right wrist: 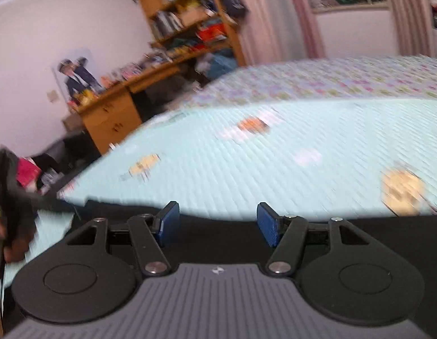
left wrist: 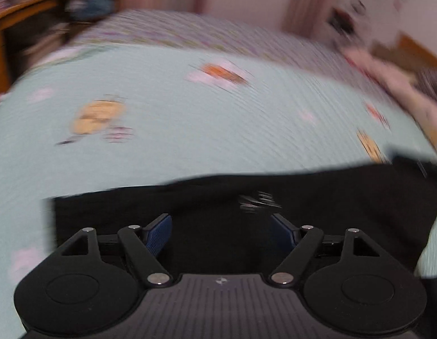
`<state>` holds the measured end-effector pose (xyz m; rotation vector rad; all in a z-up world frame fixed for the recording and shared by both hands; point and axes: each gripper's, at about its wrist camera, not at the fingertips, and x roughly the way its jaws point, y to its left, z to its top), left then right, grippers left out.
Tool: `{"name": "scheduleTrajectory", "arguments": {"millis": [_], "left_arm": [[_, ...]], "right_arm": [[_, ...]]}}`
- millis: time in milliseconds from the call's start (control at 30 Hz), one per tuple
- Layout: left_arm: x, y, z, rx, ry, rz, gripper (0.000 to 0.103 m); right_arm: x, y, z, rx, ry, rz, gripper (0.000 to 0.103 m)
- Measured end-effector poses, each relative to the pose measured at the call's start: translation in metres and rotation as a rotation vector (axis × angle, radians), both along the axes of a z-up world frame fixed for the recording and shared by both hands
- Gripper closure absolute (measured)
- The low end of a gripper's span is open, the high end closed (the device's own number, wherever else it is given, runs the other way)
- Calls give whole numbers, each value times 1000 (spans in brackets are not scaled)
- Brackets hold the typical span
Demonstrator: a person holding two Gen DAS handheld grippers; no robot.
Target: Fold clothes
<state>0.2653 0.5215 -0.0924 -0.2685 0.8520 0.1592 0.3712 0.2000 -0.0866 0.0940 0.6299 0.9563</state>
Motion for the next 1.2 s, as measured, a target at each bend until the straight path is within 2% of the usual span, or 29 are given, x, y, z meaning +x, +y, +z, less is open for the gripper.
{"name": "scheduleTrajectory", "arguments": {"millis": [67,100,133,200,267,300,333,433,467,533,633,700,833,900,933,967,1067,1133,1200], "left_arm": [[27,-9,-14,1,48,-7,27],[35,-3,-21,-17,64,15,27],[43,2,-29,-35,80,37,27],[52,10,-40,-64,88,63,24],[58,15,-48,-82,85,77,22],[61,13,-47,-71,86,82,22],[63,10,-47,-61,88,87,21],[71,2,-45,-28,93,98,9],[74,-3,-47,-11,96,94,4],[78,-12,-49,17,99,93,1],[75,-10,-47,11,93,106,2],[69,-6,-42,-17,90,111,8],[66,-3,-40,-12,100,69,10],[71,0,-47,-7,107,68,7],[75,0,-50,0,107,70,4],[79,-3,-51,21,112,77,1],[89,-11,-52,76,119,99,0],[90,-9,-50,64,114,123,0],[84,-4,-45,22,96,152,3]], "right_arm": [[16,25,-5,15,9,12,41],[21,34,-13,-26,25,24,43],[25,42,-21,-70,41,37,51],[21,38,-32,-120,58,54,58],[16,33,-42,-170,74,72,76],[14,31,-47,-195,82,80,79],[12,28,-52,-219,91,89,79],[5,21,-67,-294,116,115,79],[1,19,-66,-303,103,124,80],[-7,14,-64,-319,76,141,81],[-4,8,-60,-309,120,115,82],[4,7,-56,-295,154,90,81],[15,6,-42,-206,167,75,79],[34,14,-51,-216,198,51,79],[47,20,-60,-250,206,25,86],[61,26,-70,-284,213,-2,103],[93,20,-80,-188,337,-64,103],[95,20,-76,-180,305,-61,103],[85,17,-67,-204,203,-65,102]]}}
